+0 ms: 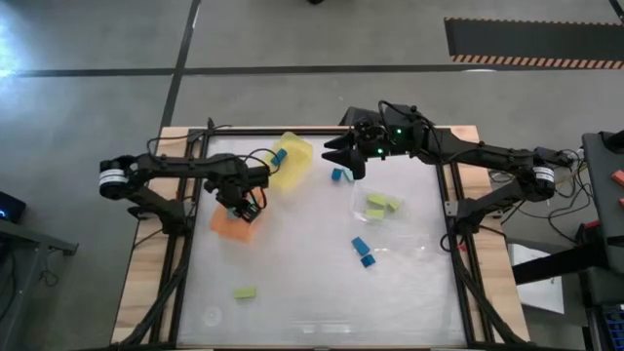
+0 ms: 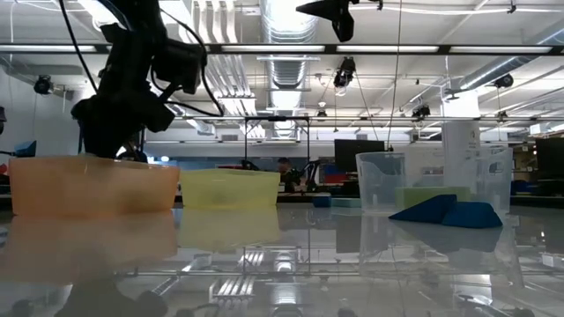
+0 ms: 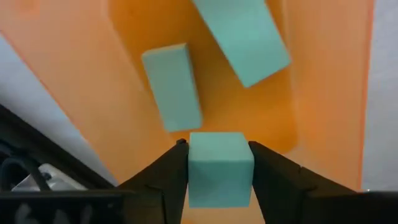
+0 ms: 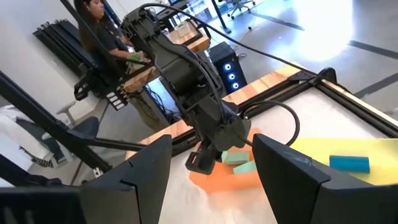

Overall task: Sort & place blocks by color
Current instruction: Put the light blue block into the orange bin, then put the blue block into the yellow bin

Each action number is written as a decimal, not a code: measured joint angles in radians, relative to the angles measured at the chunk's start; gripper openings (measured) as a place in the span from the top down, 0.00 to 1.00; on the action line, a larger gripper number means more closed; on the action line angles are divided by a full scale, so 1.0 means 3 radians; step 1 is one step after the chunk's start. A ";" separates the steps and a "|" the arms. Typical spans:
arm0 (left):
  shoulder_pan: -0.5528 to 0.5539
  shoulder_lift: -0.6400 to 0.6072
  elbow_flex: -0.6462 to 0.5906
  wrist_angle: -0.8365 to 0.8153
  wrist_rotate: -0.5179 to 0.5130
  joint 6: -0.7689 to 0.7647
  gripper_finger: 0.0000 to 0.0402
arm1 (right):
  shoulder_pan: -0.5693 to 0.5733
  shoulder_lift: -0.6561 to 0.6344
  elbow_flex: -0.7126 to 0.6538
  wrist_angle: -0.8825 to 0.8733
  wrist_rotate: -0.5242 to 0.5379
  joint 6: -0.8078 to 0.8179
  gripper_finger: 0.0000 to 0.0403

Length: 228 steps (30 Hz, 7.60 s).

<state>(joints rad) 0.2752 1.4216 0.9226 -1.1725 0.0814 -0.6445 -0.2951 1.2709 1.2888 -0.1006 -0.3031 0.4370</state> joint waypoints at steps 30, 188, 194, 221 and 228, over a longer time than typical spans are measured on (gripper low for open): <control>-0.0070 -0.1048 0.0503 0.1352 0.0009 0.0559 0.47 | 0.0441 -0.0004 0.0000 -0.0806 -0.0355 0.1740 0.47; -0.0267 -0.0436 0.0333 0.5704 0.0882 0.0024 0.70 | 0.0872 0.0132 0.0340 -0.0276 0.0834 -0.0045 0.68; -0.0260 -0.0434 0.0332 0.5667 0.0857 -0.0033 0.69 | 0.0871 0.0127 0.0340 -0.0306 0.0838 -0.0121 0.57; 0.0946 -0.0067 0.0616 0.2423 0.0618 0.0169 0.70 | 0.0741 -0.0278 0.0439 -0.1419 0.1022 0.0111 0.50; 0.1024 0.0505 0.1327 0.1498 0.0357 0.0682 0.70 | 0.0741 -0.0278 0.0439 -0.1486 0.1023 0.0103 0.50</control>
<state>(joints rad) 0.5826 1.5733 1.3206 -0.7231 0.1884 -0.4398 -0.0727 1.1873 1.4204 -0.5463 0.0038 0.4679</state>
